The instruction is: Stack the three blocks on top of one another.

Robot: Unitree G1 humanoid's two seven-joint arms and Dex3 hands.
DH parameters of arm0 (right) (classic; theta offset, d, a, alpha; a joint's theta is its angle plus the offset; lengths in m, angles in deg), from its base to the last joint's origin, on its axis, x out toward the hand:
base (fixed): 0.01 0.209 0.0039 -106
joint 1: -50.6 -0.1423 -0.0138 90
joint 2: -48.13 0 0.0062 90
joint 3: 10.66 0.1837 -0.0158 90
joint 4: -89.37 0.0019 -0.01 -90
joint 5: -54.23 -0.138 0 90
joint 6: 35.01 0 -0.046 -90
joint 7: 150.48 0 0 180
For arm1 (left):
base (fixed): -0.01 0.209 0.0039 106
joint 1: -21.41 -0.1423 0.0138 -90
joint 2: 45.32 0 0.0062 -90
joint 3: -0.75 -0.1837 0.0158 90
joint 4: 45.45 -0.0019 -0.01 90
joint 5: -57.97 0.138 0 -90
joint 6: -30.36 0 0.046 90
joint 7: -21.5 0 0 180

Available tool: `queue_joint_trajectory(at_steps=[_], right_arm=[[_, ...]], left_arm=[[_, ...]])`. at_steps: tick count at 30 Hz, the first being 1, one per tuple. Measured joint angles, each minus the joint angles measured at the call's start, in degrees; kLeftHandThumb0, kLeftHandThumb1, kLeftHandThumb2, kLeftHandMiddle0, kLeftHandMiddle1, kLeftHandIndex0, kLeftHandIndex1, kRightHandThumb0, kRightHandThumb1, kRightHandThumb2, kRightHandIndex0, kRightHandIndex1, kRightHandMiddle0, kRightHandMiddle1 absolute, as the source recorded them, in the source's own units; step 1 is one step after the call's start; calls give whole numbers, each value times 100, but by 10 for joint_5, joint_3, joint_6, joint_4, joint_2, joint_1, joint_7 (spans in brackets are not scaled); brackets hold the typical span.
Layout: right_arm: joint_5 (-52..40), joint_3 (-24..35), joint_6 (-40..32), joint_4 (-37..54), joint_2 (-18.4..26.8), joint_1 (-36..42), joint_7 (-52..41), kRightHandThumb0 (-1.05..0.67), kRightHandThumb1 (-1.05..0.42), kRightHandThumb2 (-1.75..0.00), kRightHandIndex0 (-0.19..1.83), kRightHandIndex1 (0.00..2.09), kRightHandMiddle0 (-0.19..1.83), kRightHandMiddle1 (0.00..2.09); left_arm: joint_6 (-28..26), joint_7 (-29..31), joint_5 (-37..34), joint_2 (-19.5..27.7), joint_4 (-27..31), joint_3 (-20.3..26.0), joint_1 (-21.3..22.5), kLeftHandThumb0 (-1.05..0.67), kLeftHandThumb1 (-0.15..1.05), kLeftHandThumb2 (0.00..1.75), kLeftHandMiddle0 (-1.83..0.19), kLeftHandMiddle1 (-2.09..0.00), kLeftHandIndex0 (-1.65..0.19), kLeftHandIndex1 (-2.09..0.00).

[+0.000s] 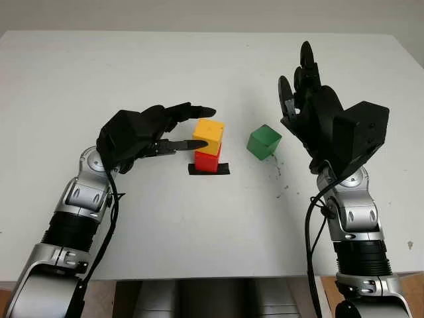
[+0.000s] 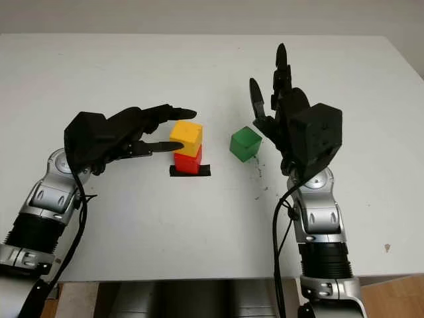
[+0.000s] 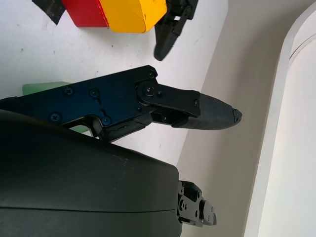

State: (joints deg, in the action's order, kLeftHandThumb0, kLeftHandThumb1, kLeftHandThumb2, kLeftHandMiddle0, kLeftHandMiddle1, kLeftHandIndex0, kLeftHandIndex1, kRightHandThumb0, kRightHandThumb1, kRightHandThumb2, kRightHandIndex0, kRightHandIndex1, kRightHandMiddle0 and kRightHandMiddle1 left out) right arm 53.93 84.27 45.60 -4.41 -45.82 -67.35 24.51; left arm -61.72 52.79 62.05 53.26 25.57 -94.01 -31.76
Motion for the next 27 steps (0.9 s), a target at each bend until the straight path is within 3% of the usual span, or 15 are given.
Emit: queue_joint_trajectory(at_steps=[4,6,9,13,17,21,23,27], right_arm=[[0,0,0,1,0,1,-1,-66,-105,-59,-19,0,-19,1],[-1,1,0,2,1,2,-3,-67,-105,-59,-19,0,-19,1],[-1,2,-3,6,1,3,-4,-69,-105,-58,-19,0,-18,2],[0,2,-7,9,5,0,-7,-70,-105,-57,-19,1,-19,3],[5,2,-7,-1,19,-14,-15,-71,-105,-51,-18,2,-17,4],[35,-6,30,-41,61,-40,-42,-72,-105,-35,-13,5,-10,7],[32,-10,49,-69,92,-61,-90,-61,-105,-18,-12,5,-8,8],[28,-22,91,-128,150,-116,-184,-55,-93,-4,1,12,4,13]], left_arm=[[-25,34,-40,9,39,14,-18,-90,103,10,18,-2,4,-7],[-25,49,-62,19,68,28,-42,-94,104,32,19,-1,9,-5],[-49,52,-106,24,121,62,-82,-95,105,48,15,-4,10,-5],[-100,-33,-172,-14,213,131,-135,-86,105,45,8,-7,6,-6],[-119,-129,-187,-47,277,175,-170,-80,105,48,14,-3,9,-4],[-76,-182,-146,-51,268,183,-181,-78,105,49,19,-3,16,-2],[-57,-194,-129,-50,244,188,-185,-76,105,50,19,-1,18,-1],[-23,-214,-115,-55,197,190,-193,-74,105,47,19,0,19,0]])
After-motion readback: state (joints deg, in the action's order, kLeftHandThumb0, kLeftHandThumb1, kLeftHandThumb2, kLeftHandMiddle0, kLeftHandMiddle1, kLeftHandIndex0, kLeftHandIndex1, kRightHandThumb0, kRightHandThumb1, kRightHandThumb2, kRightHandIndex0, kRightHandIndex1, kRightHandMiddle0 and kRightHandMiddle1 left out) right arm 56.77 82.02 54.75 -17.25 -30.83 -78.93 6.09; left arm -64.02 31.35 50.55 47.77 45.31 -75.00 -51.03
